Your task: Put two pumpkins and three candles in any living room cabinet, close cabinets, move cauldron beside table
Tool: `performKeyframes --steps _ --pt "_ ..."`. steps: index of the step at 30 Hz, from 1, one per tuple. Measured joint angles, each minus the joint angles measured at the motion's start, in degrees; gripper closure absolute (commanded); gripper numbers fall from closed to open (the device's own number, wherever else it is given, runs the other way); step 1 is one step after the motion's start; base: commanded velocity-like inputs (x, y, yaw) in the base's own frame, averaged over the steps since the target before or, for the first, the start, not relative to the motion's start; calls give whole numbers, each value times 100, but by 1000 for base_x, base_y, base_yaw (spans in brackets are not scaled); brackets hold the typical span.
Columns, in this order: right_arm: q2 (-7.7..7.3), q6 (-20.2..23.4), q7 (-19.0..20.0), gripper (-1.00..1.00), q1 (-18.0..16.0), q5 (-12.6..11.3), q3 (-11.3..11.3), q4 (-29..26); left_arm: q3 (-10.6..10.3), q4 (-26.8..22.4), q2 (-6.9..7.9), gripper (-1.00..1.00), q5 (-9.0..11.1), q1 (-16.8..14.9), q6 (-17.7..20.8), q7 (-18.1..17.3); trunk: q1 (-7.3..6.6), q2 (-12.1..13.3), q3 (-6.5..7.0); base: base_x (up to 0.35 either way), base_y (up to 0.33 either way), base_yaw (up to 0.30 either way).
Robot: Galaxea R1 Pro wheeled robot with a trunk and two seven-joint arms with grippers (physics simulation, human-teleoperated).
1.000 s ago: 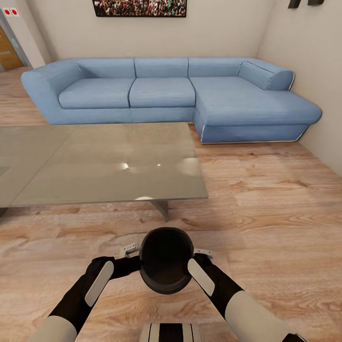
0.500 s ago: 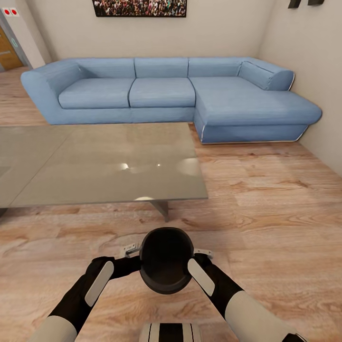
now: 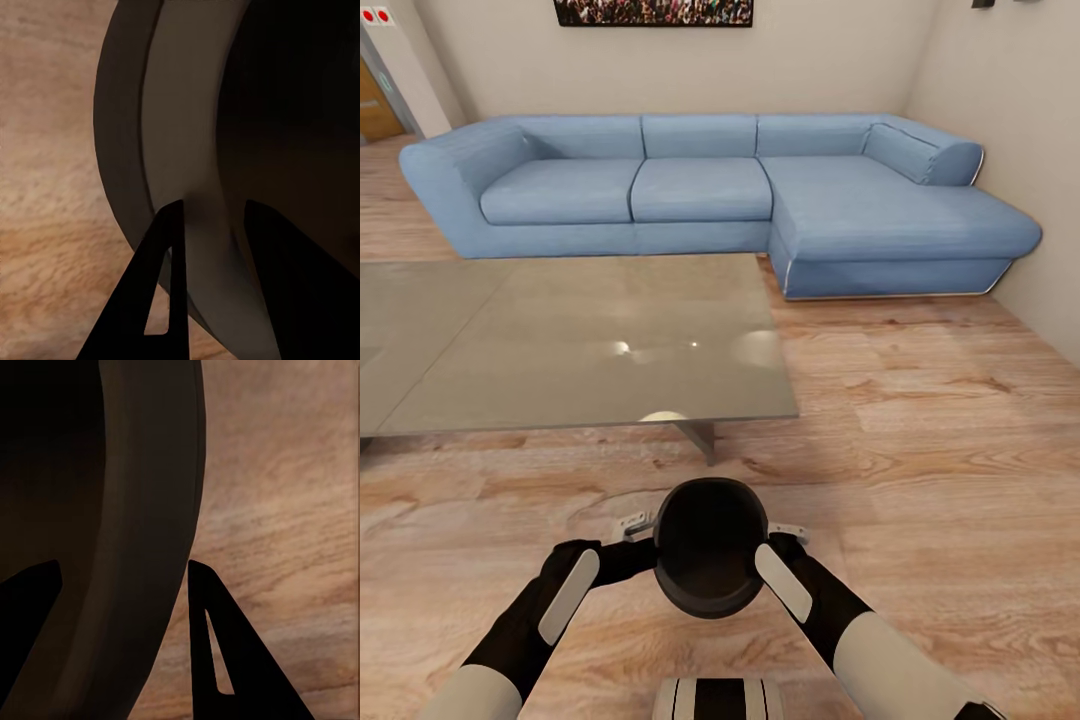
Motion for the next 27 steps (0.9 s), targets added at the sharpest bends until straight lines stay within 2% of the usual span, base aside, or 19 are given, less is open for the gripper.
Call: performKeyframes --steps 5,11,12,13,14,22,27 --pt "-1 89 -157 100 -11 -20 0 -167 24 -139 12 100 -29 -1 63 10 -3 -9 -108 0 0 0" --pt "-1 65 -143 100 -11 -24 3 -147 18 -122 12 100 -20 -2 44 9 -10 -9 -109 0 0 0" --pt "-1 60 -139 100 -12 -24 4 -142 17 -119 11 -100 -19 -1 40 11 -11 -9 -109 0 0 0" --pt "-2 99 -174 -100 -12 -17 37 -205 26 -9 8 -100 -48 1 8 2 6 -9 -110 0 0 0" --pt "-1 -59 0 -100 -4 36 17 -126 22 14 9 -100 -138 1 12 8 12 -7 -112 0 0 0" --pt "-1 -67 5 -100 -4 33 15 -121 22 15 15 -100 -139 0 12 10 12 -7 -112 0 0 0" --pt "-1 -67 5 -100 -4 35 14 -121 25 19 16 -100 -139 -1 12 9 -1 -1 -2 0 0 0"
